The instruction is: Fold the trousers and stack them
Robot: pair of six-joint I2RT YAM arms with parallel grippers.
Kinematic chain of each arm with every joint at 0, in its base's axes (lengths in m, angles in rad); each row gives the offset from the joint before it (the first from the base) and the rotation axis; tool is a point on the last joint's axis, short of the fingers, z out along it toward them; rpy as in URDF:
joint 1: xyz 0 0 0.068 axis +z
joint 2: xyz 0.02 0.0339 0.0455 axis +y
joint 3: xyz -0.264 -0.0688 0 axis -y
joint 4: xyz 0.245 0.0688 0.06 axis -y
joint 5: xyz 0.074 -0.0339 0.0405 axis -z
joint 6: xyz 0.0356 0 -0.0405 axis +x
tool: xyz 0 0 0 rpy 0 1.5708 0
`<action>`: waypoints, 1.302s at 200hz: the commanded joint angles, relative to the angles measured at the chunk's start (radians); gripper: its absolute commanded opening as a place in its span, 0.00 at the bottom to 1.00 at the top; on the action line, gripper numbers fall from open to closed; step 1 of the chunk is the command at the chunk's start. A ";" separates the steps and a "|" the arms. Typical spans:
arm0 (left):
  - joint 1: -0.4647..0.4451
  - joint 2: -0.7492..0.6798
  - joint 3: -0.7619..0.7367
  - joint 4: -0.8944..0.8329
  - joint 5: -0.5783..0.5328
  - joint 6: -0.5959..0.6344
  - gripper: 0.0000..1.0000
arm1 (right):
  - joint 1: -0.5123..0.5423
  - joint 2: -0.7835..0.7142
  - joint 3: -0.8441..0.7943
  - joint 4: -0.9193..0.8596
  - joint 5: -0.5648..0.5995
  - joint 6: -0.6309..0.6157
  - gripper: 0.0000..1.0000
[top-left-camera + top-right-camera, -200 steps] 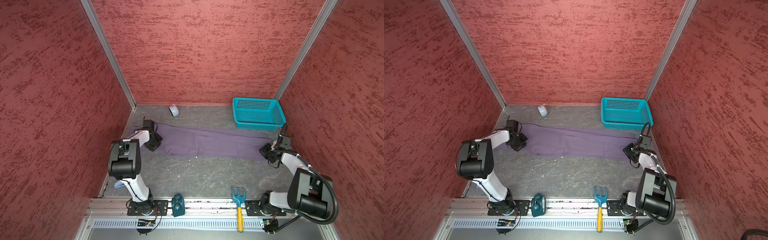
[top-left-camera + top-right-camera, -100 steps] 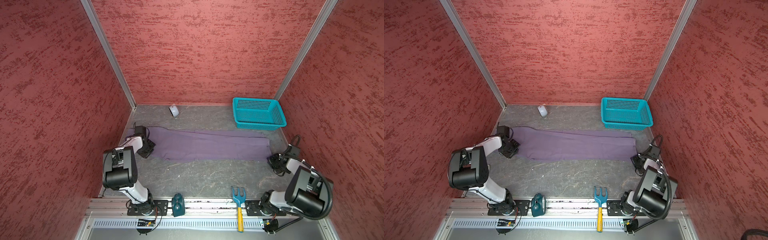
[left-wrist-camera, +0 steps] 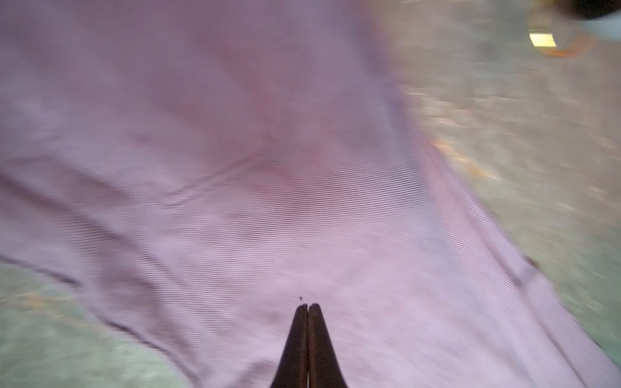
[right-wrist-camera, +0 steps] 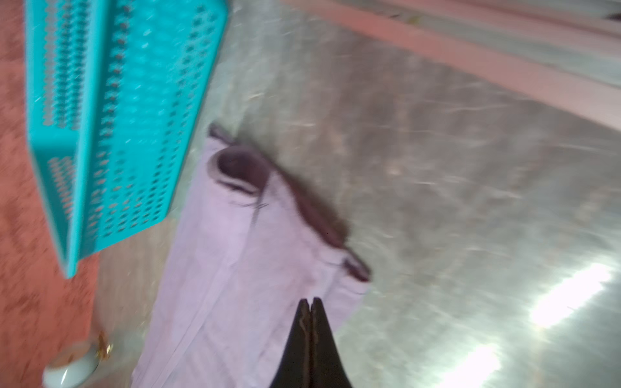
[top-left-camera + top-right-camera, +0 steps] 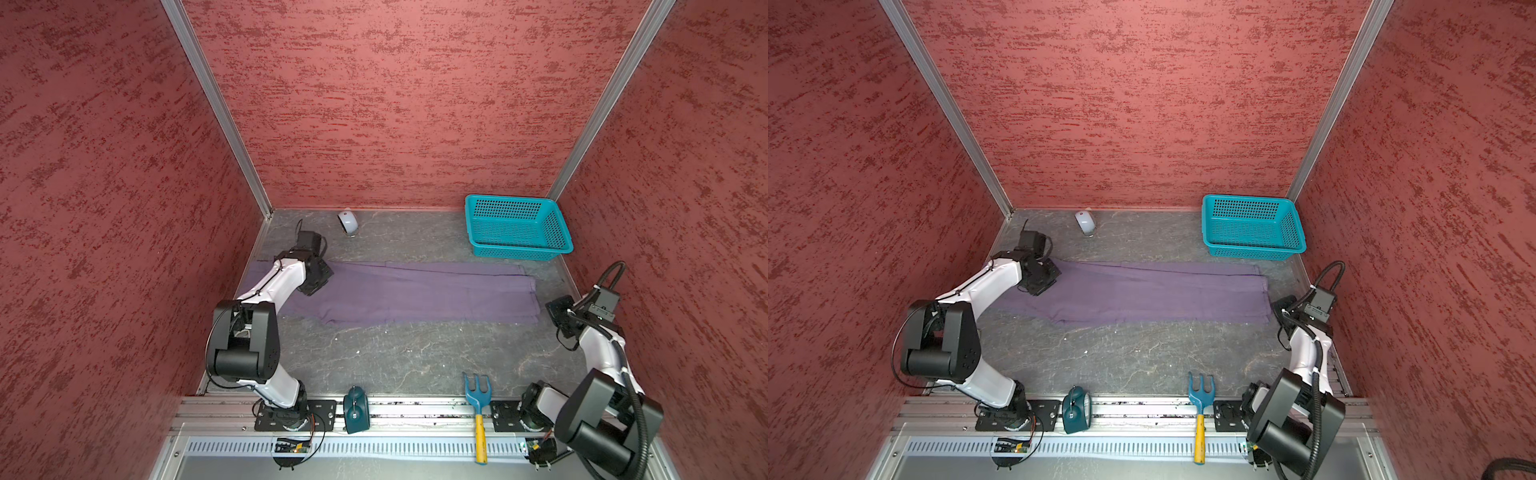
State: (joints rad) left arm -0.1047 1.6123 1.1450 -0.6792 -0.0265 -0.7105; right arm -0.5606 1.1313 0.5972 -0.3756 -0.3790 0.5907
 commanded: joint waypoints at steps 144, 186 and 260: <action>-0.192 0.449 0.343 -0.056 0.045 0.003 0.05 | 0.143 0.532 0.168 0.288 -0.144 0.066 0.07; -0.190 0.544 0.494 -0.096 0.024 0.033 0.05 | 0.144 0.632 0.285 0.291 -0.158 0.078 0.07; -0.131 0.653 0.831 -0.170 0.060 0.046 0.07 | 0.143 0.704 0.381 0.454 -0.219 0.254 0.09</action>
State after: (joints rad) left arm -0.2703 2.2711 1.9133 -0.8268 0.0196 -0.6724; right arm -0.4213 1.8374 0.9699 -0.0311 -0.5644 0.7551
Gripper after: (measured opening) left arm 0.063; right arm 0.079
